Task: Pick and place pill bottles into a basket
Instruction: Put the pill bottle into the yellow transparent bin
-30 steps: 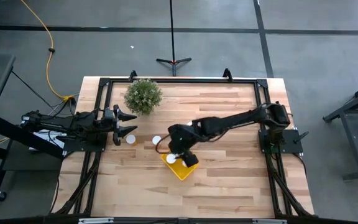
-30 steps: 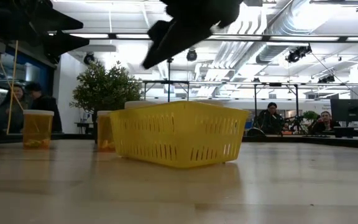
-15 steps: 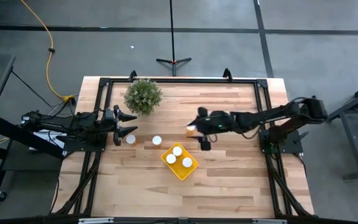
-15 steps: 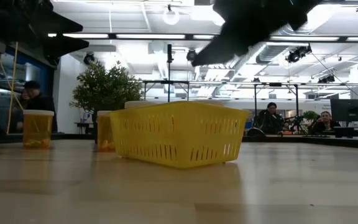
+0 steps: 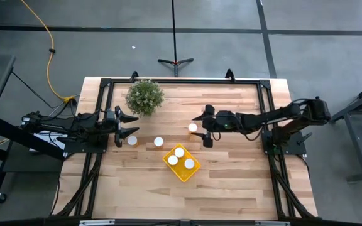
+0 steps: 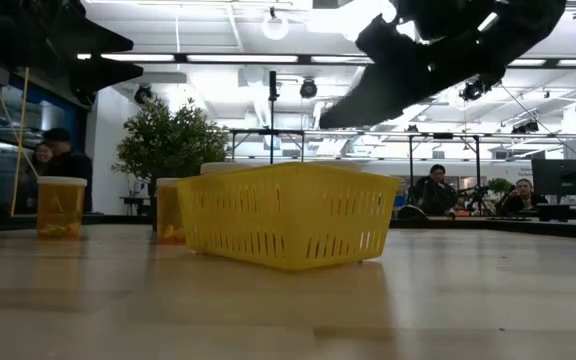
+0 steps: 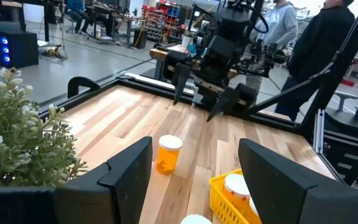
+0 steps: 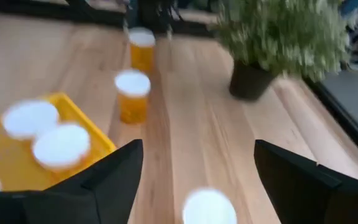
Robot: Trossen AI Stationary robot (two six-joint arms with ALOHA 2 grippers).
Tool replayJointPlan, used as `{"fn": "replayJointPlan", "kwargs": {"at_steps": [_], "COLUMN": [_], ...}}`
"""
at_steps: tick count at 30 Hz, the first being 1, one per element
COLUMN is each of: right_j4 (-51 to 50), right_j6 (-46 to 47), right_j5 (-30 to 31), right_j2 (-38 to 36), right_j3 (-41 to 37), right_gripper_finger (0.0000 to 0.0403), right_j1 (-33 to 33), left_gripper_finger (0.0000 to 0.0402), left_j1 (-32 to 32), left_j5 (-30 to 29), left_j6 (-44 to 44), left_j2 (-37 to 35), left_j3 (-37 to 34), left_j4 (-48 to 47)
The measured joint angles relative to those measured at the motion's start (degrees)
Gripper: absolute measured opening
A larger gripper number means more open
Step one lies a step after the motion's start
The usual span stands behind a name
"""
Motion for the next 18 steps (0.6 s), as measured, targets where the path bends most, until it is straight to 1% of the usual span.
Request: {"fn": "replayJointPlan", "kwargs": {"at_steps": [3,7,14,18], "right_j4": [-2.81,-2.99,-2.89,-1.60], "right_j6": [2.01,2.55,6.83,7.20], "right_j5": [-0.82,-0.99,-1.64,-1.52], "right_j2": [0.07,0.15,6.19,6.55], "right_j3": [0.00,0.03,0.09,0.11], "right_gripper_finger": [0.0299,0.0299,0.0299,0.0299], "right_j1": [-0.49,-0.40,-1.62,-2.62], "left_gripper_finger": [0.0276,0.0276,0.0276,0.0276], "left_j1": [-0.01,0.00,-0.02,-0.01], "left_j5": [0.00,0.00,0.00,0.00], "left_j6": [0.00,0.00,0.00,0.00], "left_j2": [0.00,0.00,0.02,0.00], "left_j3": [0.00,0.00,0.00,0.00], "left_j4": [-0.36,-0.35,-0.35,-0.32]}}
